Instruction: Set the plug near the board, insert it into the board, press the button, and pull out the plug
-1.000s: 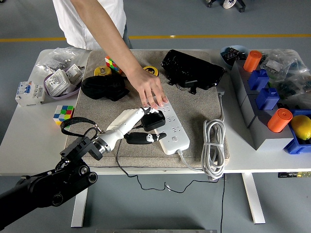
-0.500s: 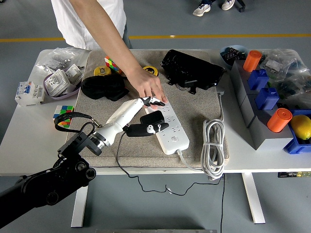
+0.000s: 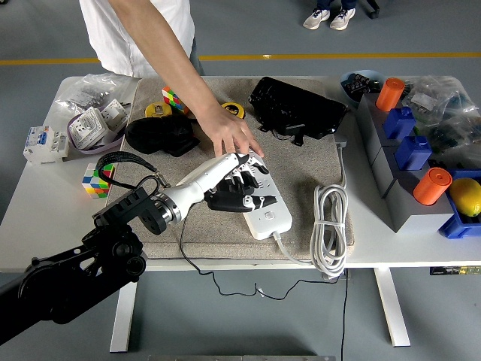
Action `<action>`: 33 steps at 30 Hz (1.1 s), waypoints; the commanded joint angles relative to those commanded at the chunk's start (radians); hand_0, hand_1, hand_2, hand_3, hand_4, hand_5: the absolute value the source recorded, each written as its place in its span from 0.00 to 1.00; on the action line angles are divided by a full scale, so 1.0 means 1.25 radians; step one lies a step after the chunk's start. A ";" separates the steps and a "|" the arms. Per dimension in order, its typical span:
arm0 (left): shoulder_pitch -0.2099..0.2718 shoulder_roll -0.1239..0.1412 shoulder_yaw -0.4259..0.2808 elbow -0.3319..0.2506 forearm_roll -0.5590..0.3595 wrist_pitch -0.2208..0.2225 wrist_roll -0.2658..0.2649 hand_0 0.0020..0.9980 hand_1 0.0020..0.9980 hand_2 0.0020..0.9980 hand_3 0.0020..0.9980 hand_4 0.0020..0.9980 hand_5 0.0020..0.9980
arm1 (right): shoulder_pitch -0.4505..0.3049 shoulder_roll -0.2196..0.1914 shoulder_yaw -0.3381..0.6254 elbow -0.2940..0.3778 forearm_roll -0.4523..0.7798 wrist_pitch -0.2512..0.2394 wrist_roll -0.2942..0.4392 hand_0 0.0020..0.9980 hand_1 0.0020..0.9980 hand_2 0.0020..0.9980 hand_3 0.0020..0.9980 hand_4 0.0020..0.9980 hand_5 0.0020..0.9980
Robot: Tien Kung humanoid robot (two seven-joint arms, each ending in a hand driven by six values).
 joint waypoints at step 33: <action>-0.035 0.023 0.075 0.008 -0.034 -0.127 0.067 0.04 0.10 0.18 0.85 0.61 0.00 | -0.001 -0.004 0.001 0.003 0.000 0.000 0.000 0.67 0.69 0.68 0.59 1.00 0.57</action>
